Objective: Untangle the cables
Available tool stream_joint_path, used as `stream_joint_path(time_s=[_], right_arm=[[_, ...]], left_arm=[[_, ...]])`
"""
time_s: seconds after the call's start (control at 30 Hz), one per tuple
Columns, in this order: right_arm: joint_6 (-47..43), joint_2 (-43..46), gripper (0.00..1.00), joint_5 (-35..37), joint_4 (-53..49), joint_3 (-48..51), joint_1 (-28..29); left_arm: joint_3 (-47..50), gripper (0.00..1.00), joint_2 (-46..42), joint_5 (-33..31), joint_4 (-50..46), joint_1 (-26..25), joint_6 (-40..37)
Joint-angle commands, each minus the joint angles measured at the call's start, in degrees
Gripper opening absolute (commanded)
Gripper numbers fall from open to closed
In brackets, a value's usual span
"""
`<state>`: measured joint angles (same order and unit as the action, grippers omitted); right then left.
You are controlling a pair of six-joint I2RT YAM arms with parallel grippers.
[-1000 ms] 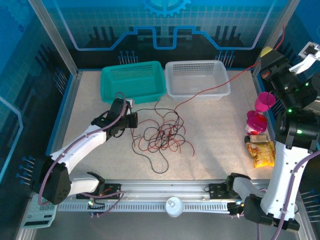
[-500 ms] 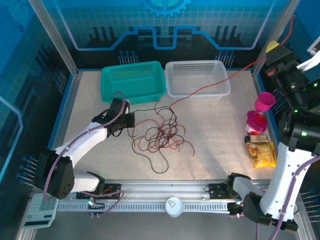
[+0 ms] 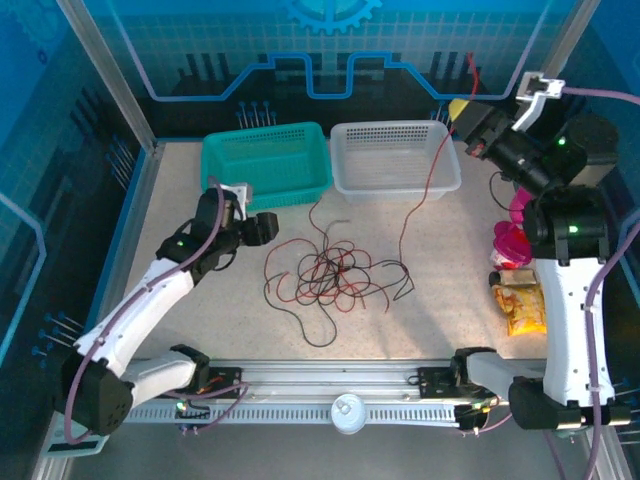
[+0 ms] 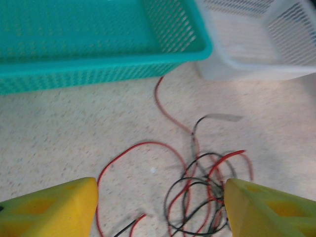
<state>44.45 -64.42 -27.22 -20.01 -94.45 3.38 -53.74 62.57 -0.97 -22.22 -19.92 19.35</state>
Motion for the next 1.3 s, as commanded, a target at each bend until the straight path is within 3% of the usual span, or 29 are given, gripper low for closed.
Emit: stream_joint_path(time_s=[0.0,0.1,0.37,0.7,0.93,1.03,1.1,1.17,1.27], right_arm=[[-3.5,-0.4,0.00,2.9,0.5,0.8,4.4],[-5.1,-1.7,0.00,5.3,0.4,0.9,9.2],[-7.9,-6.0,0.00,10.3,0.6,-1.4,19.5],[-9.4,-9.4,0.00,13.3,0.4,-5.9,26.4],[-9.2,-9.7,0.00,13.9,1.3,-5.5,28.0],[-9.3,-9.2,0.00,14.4,1.3,-5.1,28.0],[-9.6,-8.8,0.00,14.9,1.2,-4.7,28.1],[-9.7,-8.2,0.00,15.5,1.1,-4.3,28.1],[-10.3,-7.5,0.00,16.4,0.4,-3.3,27.7]], left_arm=[[-3.2,0.71,-2.4,6.6,0.7,-0.3,-1.5],[-5.5,0.73,-2.3,10.6,4.0,-3.5,-2.4],[-9.5,0.75,5.6,11.8,13.0,-16.9,-6.5],[-13.8,0.76,15.7,12.3,22.7,-22.4,-8.3],[-15.3,0.75,19.6,5.3,26.3,-23.7,-9.1],[-15.1,0.67,20.7,3.7,27.5,-23.6,-9.6],[-14.4,0.53,21.1,3.2,28.4,-23.6,-10.1],[-13.6,0.35,21.1,2.7,29.2,-23.6,-10.6],[-12.6,0.00,19.6,2.3,29.4,-23.6,-10.7]])
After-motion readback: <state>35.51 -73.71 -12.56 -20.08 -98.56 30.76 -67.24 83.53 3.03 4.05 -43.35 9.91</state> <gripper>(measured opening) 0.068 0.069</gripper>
